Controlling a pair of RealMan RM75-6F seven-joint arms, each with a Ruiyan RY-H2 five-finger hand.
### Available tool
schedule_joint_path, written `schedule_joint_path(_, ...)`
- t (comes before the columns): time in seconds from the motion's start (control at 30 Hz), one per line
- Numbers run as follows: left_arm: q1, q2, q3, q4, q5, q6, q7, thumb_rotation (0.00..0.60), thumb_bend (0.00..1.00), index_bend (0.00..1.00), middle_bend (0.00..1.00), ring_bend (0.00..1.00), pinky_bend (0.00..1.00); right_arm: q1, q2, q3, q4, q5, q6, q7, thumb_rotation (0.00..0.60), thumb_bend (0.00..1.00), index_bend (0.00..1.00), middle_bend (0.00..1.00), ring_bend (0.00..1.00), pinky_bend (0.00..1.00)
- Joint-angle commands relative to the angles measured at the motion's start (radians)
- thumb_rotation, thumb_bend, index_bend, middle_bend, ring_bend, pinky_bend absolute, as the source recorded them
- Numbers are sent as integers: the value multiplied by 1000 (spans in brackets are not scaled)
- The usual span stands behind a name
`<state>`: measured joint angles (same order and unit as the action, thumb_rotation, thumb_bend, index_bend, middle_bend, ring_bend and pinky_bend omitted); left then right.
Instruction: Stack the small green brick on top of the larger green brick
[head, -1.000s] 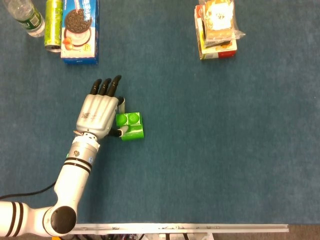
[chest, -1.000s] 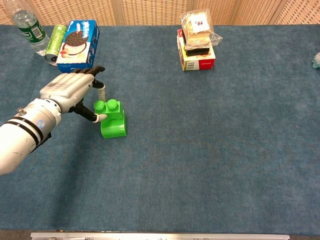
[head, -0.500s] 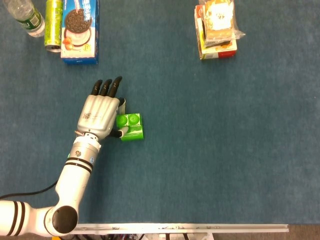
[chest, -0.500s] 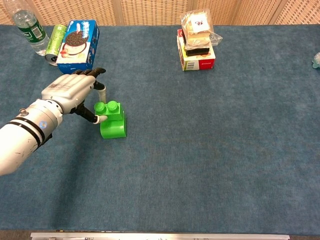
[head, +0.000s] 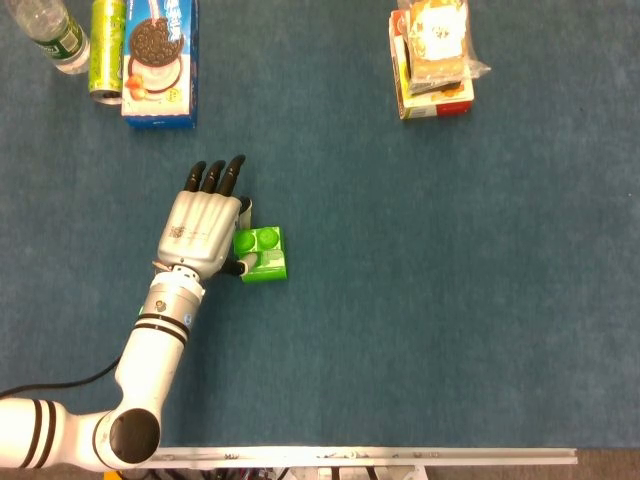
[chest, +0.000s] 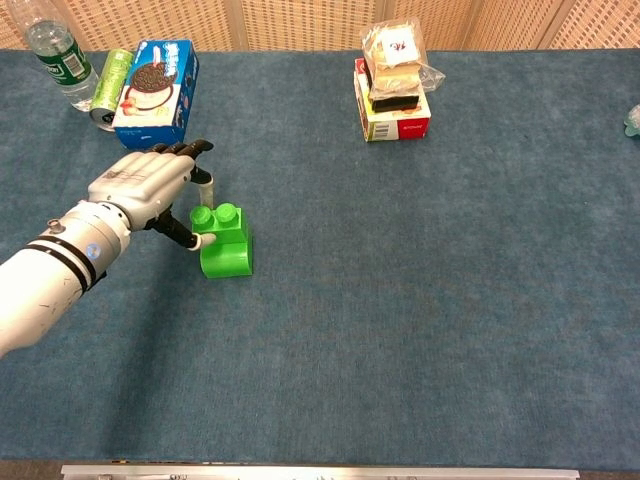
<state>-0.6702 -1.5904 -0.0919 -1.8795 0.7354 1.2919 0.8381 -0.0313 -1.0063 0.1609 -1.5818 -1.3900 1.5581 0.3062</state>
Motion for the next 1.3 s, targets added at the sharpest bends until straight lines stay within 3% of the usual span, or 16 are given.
schedule_joint_path(0.03, -1, 0, 1, 1, -3, -1, 1, 600, 245, 537, 0, 0, 0, 0, 0, -1, 0, 0, 0, 0, 600, 254, 220, 244, 115, 318)
schedule_joint_path(0.27, 2, 7, 4, -3, 2, 0, -13, 600, 245, 516, 0, 0, 0, 1, 0, -1, -1, 0, -2, -4, 600, 254, 220, 244, 115, 318)
schedule_joint_path(0.53, 23, 42, 28, -45, 61, 22, -38, 600, 245, 228, 0, 0, 0, 2, -1, -2, -2, -1, -2, -11, 600, 254, 220, 244, 116, 318)
schedule_joint_path(0.73, 50, 76, 57, -92, 128, 47, -62, 600, 245, 104, 0, 0, 0, 4, -2, -4, -6, -3, -4, -24, 600, 254, 220, 244, 115, 318)
schedule_joint_path(0.9, 106, 137, 109, -124, 269, 107, -119, 600, 245, 108, 0, 0, 0, 4, -2, -5, -6, -3, -5, -27, 600, 254, 220, 244, 115, 318)
schedule_joint_path(1.1, 180, 246, 156, -106, 440, 170, -243, 600, 246, 191, 0, 0, 0, 9, -4, -6, -9, -2, -12, -50, 600, 254, 219, 244, 115, 318)
schedule_joint_path(1.3, 242, 388, 208, -26, 624, 167, -542, 600, 246, 261, 0, 0, 0, 18, -11, -10, -14, -2, -22, -95, 600, 254, 220, 244, 116, 318)
